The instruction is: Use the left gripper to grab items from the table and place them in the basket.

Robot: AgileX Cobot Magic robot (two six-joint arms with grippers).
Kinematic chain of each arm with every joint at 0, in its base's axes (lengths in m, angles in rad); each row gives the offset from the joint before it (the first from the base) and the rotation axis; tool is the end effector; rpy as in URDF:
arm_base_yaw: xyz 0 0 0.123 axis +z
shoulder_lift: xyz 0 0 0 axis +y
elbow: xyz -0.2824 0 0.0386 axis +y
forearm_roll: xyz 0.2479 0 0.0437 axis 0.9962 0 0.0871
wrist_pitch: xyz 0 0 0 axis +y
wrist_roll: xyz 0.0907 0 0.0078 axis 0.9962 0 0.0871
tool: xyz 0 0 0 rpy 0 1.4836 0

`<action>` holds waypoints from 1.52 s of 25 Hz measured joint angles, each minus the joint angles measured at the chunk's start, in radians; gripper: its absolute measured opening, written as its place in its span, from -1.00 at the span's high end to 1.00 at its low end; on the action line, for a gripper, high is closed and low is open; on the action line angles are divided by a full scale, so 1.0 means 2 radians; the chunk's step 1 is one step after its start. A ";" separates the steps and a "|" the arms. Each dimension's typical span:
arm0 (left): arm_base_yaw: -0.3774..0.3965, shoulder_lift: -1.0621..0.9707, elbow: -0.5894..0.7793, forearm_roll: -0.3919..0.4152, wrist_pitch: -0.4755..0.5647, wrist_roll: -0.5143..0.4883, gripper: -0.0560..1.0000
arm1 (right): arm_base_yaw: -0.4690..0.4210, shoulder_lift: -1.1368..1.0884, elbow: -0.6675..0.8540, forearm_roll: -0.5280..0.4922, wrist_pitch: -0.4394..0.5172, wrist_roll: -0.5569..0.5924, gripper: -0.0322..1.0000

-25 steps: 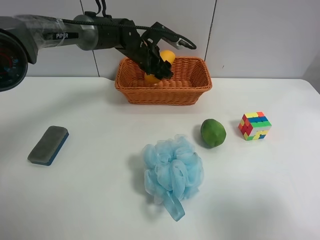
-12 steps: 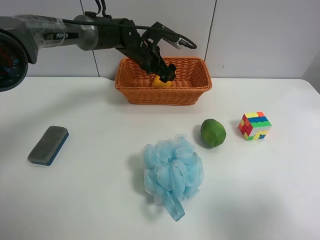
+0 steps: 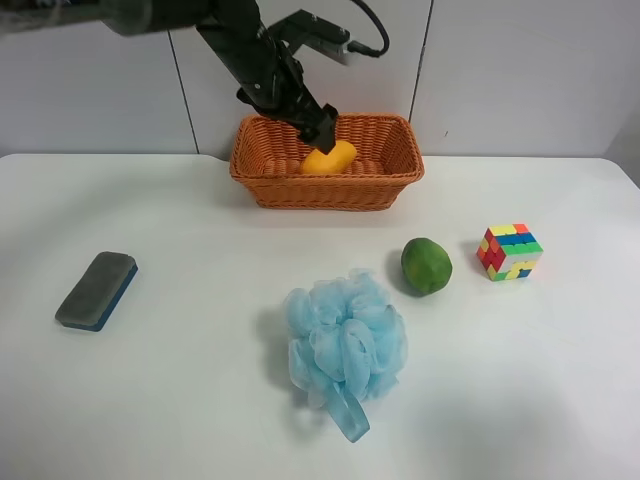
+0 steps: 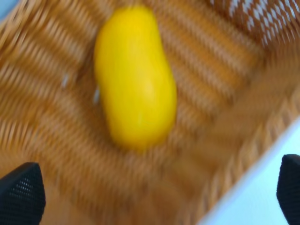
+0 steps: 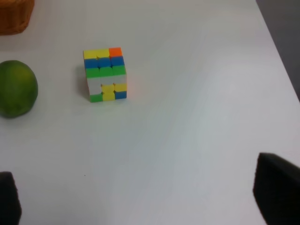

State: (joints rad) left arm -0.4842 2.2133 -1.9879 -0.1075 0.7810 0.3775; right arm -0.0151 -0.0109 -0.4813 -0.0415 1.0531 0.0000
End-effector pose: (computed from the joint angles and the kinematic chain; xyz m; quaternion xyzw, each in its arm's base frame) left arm 0.4452 -0.2420 0.2411 0.3733 0.8696 -0.0650 0.3166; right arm -0.0041 -0.0032 0.2726 0.0071 0.8531 -0.0247 0.5212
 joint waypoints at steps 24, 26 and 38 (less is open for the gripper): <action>0.031 -0.595 0.329 0.268 0.213 -0.277 -0.99 | 0.000 0.000 0.000 0.000 0.000 0.000 -0.99; 0.057 -0.654 0.376 0.268 0.213 -0.283 -0.99 | 0.000 0.000 0.000 0.000 0.000 0.000 -0.99; 0.270 -0.945 0.585 0.153 0.215 -0.248 -0.99 | 0.000 0.000 0.000 0.000 0.000 0.000 -0.99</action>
State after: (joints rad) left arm 0.0549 0.3229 -0.8176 0.1995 1.2103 -0.1185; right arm -0.0151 -0.0109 -0.4813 -0.0415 1.0531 0.0000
